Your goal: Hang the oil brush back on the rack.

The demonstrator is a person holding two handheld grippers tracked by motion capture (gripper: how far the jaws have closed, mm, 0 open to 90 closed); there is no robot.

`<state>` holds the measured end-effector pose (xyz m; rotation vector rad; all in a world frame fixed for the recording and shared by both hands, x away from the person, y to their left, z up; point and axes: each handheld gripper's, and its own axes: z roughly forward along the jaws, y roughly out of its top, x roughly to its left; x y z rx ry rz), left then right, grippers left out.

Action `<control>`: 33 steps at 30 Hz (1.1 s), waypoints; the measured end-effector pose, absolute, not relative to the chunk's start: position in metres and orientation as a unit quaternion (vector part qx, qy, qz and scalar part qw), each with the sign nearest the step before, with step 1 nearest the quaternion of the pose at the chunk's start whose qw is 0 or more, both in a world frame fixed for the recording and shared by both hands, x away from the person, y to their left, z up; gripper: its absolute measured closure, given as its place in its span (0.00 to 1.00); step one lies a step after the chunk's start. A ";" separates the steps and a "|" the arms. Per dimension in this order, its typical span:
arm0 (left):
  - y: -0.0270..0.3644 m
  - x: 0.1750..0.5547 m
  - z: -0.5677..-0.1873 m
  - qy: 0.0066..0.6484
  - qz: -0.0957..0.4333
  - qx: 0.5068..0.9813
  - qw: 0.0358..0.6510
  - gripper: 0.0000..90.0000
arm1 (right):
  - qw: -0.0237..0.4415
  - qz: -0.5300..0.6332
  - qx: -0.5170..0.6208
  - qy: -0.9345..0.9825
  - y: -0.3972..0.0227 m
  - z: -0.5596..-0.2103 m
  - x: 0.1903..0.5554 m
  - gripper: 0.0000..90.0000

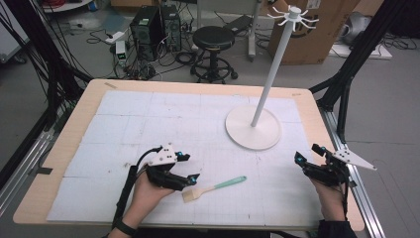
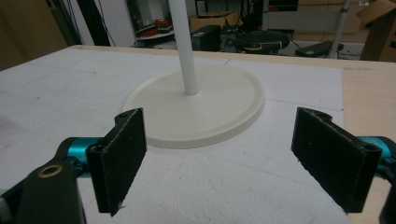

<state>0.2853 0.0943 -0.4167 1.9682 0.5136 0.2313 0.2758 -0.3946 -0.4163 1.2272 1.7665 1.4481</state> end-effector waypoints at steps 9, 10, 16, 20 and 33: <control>0.066 0.280 -0.430 0.195 0.072 0.845 0.492 0.38 | 0.271 0.537 0.456 0.656 -0.395 -0.417 0.276 0.19; 0.064 0.279 -0.431 0.195 0.070 0.848 0.488 0.40 | 0.270 0.535 0.460 0.656 -0.395 -0.417 0.275 0.19; 0.053 0.276 -0.438 0.188 0.067 0.857 0.475 0.48 | 0.272 0.536 0.458 0.655 -0.396 -0.417 0.276 0.19; 0.048 0.274 -0.442 0.187 0.065 0.864 0.464 0.54 | 0.272 0.534 0.458 0.656 -0.396 -0.417 0.276 0.19; 0.036 0.266 -0.449 0.178 0.078 0.880 0.434 0.74 | 0.273 0.535 0.458 0.655 -0.397 -0.418 0.276 0.19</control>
